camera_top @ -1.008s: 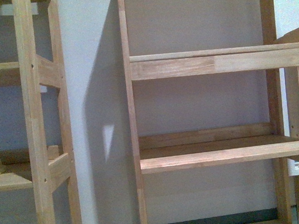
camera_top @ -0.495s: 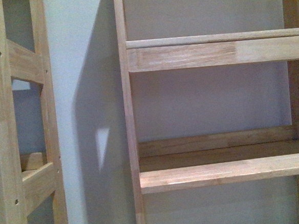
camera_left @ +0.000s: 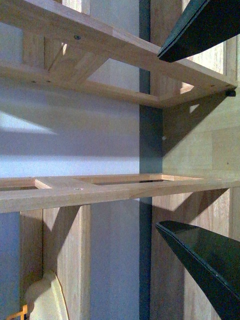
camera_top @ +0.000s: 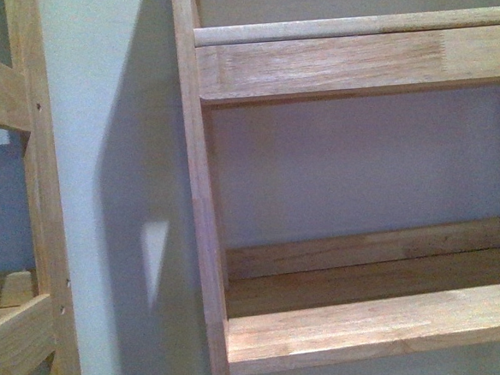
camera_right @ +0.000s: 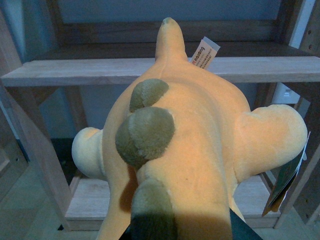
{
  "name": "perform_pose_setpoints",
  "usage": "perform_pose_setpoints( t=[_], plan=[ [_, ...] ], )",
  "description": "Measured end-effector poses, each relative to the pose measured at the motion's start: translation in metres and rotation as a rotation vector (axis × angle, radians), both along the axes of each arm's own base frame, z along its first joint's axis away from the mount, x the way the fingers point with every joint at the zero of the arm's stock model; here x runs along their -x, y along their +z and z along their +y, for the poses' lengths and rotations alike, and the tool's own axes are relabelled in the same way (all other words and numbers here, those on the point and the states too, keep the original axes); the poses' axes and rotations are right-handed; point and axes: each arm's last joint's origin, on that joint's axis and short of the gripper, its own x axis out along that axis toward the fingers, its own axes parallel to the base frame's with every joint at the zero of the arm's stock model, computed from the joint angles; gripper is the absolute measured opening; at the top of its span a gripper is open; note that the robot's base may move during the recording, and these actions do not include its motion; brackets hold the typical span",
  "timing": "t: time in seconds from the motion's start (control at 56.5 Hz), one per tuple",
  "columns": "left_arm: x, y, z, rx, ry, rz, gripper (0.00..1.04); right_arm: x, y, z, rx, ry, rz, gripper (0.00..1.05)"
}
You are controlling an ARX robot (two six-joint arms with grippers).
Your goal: Put away toys
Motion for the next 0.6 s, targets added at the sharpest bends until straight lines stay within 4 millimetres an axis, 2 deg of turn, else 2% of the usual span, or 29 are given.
perform_pose_setpoints(
  t=[0.071, 0.283, 0.424, 0.46, 0.531, 0.601],
  plan=[
    [0.0, 0.0, 0.0, 0.0, 0.0, 0.0, 0.98, 0.0, 0.0, 0.0, 0.0, 0.0, 0.0, 0.07],
    [0.0, 0.0, 0.0, 0.0, 0.0, 0.0, 0.98, -0.001, -0.002, 0.0, -0.055, -0.167, 0.029, 0.07],
    [0.0, 0.0, 0.0, 0.0, 0.0, 0.0, 0.98, -0.004, 0.009, 0.002, -0.023, -0.218, 0.019, 0.07],
    [0.0, 0.0, 0.0, 0.0, 0.0, 0.0, 0.98, -0.004, 0.016, 0.002, -0.019, -0.224, 0.013, 0.07],
    [0.0, 0.0, 0.0, 0.0, 0.0, 0.0, 0.98, -0.006, 0.046, 0.002, -0.008, -0.246, -0.02, 0.07],
    [0.0, 0.0, 0.0, 0.0, 0.0, 0.0, 0.98, -0.005, 0.084, 0.003, 0.0, -0.268, -0.078, 0.07]
  ],
)
